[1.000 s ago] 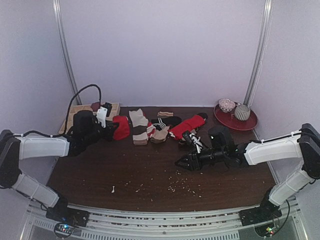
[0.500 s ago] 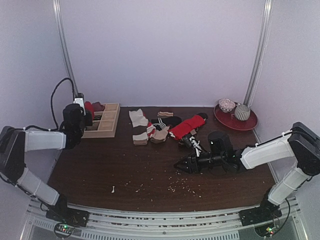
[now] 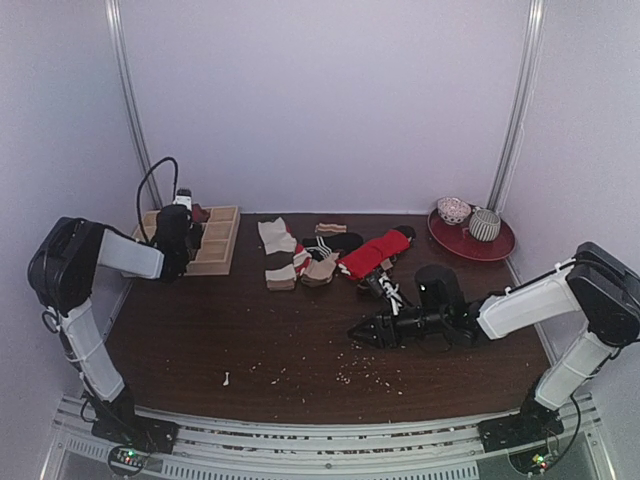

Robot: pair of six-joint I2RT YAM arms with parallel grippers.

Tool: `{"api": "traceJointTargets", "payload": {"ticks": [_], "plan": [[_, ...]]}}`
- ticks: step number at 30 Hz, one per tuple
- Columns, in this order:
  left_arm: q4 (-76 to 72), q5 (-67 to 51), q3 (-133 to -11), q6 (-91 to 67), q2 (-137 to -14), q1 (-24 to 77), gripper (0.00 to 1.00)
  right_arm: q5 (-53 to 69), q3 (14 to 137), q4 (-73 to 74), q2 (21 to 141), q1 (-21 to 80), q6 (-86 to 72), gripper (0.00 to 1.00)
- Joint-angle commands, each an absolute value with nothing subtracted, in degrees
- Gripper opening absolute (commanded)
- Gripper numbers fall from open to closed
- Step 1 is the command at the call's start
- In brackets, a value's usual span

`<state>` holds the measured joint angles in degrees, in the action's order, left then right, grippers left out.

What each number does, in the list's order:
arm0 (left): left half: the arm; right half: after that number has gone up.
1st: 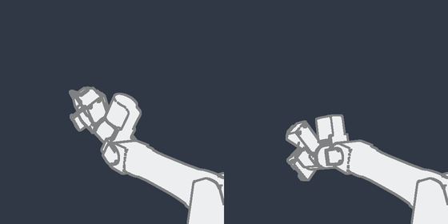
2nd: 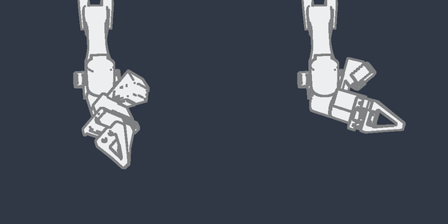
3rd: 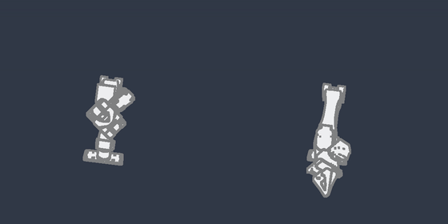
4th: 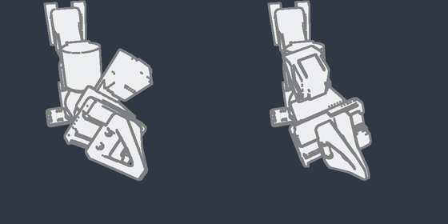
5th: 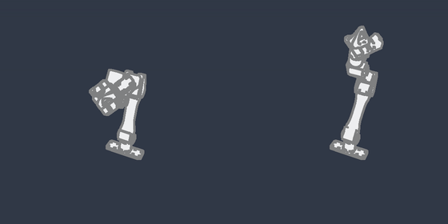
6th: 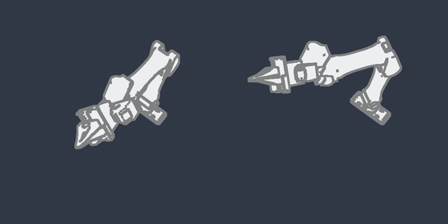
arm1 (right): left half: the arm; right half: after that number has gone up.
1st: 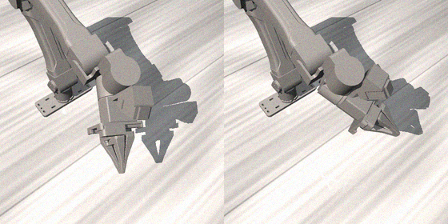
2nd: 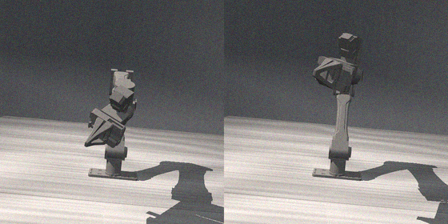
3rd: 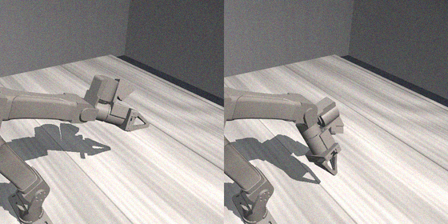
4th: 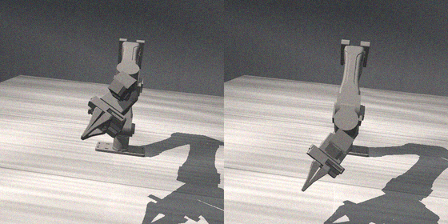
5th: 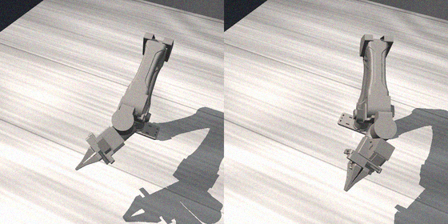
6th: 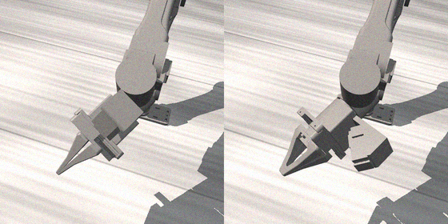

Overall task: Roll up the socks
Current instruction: Place the sock in the storage box.

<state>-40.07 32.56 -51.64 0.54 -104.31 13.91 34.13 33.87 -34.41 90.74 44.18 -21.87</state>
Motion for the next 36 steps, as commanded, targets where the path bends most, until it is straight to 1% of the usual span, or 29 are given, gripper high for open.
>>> {"api": "traceJointTargets", "payload": {"ticks": [1, 3, 9, 12, 15, 19, 25, 30, 33, 36], "plan": [[-25.1, 24.0, -59.5, -0.6, -104.2, 13.0, 0.0, 35.1, 32.2, -35.5, 90.0, 43.6, -22.1, 0.45], [-21.7, 23.9, -60.1, 1.2, -104.7, 13.0, 0.0, 35.1, 31.7, -36.1, 90.0, 43.5, -22.1, 0.45], [-20.3, 24.0, -58.6, 2.4, -104.8, 12.9, 0.0, 35.8, 30.8, -38.3, 90.6, 43.4, -22.3, 0.45], [-22.6, 25.2, -57.6, 2.9, -104.3, 12.9, 0.0, 35.8, 30.6, -38.6, 91.0, 43.5, -22.0, 0.45], [-28.6, 27.5, -54.5, 4.8, -101.9, 12.7, 0.0, 35.9, 30.3, -39.2, 91.4, 43.3, -21.9, 0.45], [-29.8, 27.7, -54.0, 6.3, -98.9, 11.1, 0.0, 36.6, 29.4, -42.4, 92.6, 43.1, -22.9, 0.45], [-33.5, 33.4, -50.7, 10.1, -93.0, 8.7, 0.0, 38.7, 29.2, -48.3, 96.3, 42.8, -24.9, 0.45], [-35.8, 32.8, -48.4, 10.8, -89.6, 2.6, 0.0, 40.8, 28.8, -54.5, 99.1, 42.7, -27.4, 0.45], [-33.0, 32.8, -49.4, 12.2, -89.8, 2.0, 0.0, 41.5, 28.4, -58.1, 100.5, 42.7, -29.2, 0.45], [-31.2, 29.9, -49.0, 10.4, -89.9, 2.3, 0.0, 41.7, 28.0, -61.3, 101.8, 42.7, -31.0, 0.44]]}}
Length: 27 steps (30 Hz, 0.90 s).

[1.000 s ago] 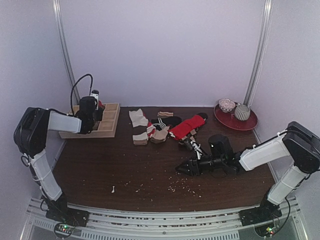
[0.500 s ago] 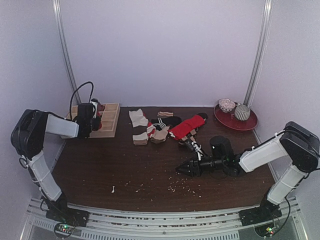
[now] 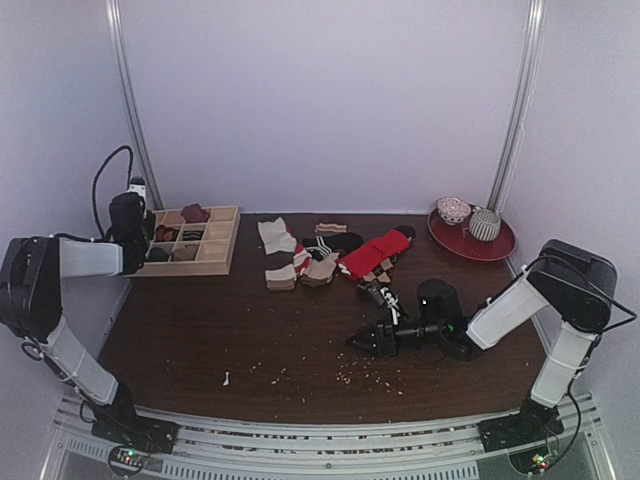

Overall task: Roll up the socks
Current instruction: Place the sock in the storage box.

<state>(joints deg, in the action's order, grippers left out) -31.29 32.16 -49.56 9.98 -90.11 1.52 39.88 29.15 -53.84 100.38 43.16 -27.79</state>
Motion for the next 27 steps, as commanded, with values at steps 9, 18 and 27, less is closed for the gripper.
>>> {"api": "traceJointTargets", "payload": {"ticks": [9, 18, 27], "plan": [[-28.7, 29.3, -53.6, 10.4, -97.9, 7.3, 0.0, 41.4, 27.5, -62.2, 101.4, 42.7, -31.8, 0.44], [-28.9, 30.3, -58.3, 13.2, -105.2, 10.9, 0.0, 40.3, 26.3, -60.9, 99.9, 42.6, -31.4, 0.44], [-30.4, 28.0, -57.8, 11.2, -107.6, 13.7, 0.0, 40.0, 25.4, -59.8, 98.6, 42.5, -30.8, 0.44]]}}
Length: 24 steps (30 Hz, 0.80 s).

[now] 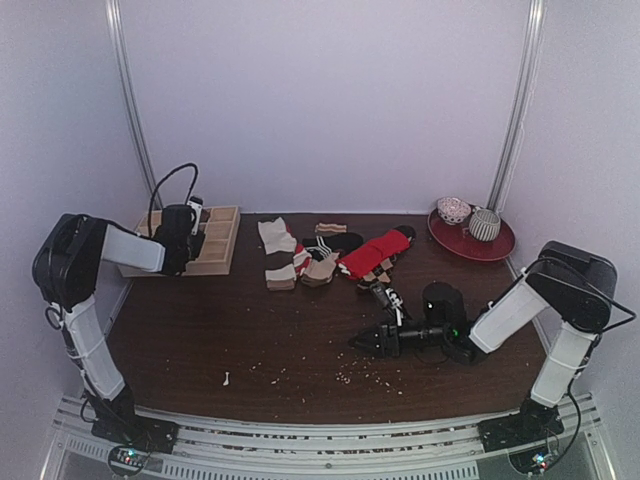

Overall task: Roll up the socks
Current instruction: Place the sock in the storage box.

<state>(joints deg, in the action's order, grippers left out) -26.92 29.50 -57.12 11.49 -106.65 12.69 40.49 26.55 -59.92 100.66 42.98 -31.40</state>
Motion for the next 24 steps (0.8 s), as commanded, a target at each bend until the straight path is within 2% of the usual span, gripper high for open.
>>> {"api": "traceJointTargets", "payload": {"ticks": [1, 8, 10, 24], "plan": [[-30.0, 28.0, -58.1, 11.7, -108.0, 14.2, 0.0, 39.9, 25.1, -59.8, 98.4, 42.5, -30.7, 0.44], [-17.2, 19.6, -65.1, 8.0, -111.4, 15.1, 0.0, 39.0, 23.2, -59.0, 96.1, 42.4, -30.6, 0.44], [-12.8, 20.7, -67.5, 7.0, -112.6, 15.7, 0.0, 38.5, 22.6, -58.2, 95.3, 42.4, -30.3, 0.44], [-1.2, 16.5, -68.2, -2.0, -111.0, 17.3, 0.0, 36.8, 20.0, -52.2, 89.0, 42.4, -27.9, 0.44]]}}
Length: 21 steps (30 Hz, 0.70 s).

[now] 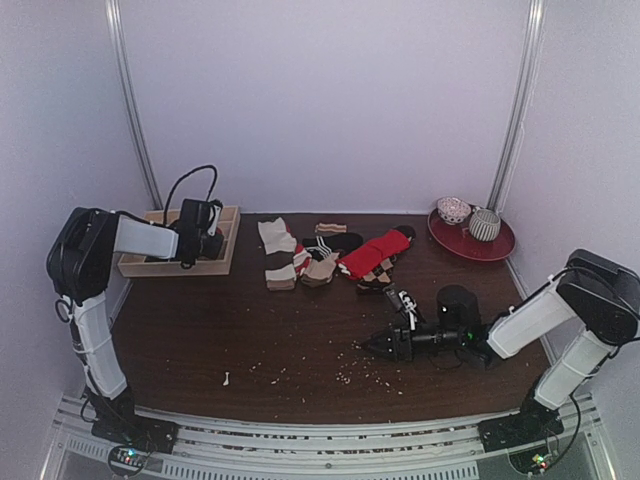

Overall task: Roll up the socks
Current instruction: Place the sock in the storage box.

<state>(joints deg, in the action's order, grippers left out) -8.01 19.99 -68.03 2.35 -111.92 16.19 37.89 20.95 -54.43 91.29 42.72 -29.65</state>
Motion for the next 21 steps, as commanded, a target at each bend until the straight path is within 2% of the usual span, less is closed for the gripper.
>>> {"api": "traceJointTargets", "payload": {"ticks": [1, 9, 15, 21], "plan": [[-0.8, 16.2, -68.1, -2.7, -111.0, 17.5, 0.0, 36.6, 19.8, -51.6, 88.6, 42.4, -27.8, 0.44], [3.6, 17.5, -66.0, -12.2, -110.6, 18.5, 0.0, 35.1, 17.6, -48.4, 83.5, 42.4, -27.2, 0.45], [2.8, 15.4, -64.3, -12.0, -109.8, 18.7, 0.0, 33.7, 16.7, -44.1, 79.5, 42.4, -25.7, 0.45], [6.3, 14.0, -67.6, -11.9, -113.2, 18.7, 0.0, 33.0, 15.9, -43.0, 77.5, 42.4, -25.9, 0.45]]}}
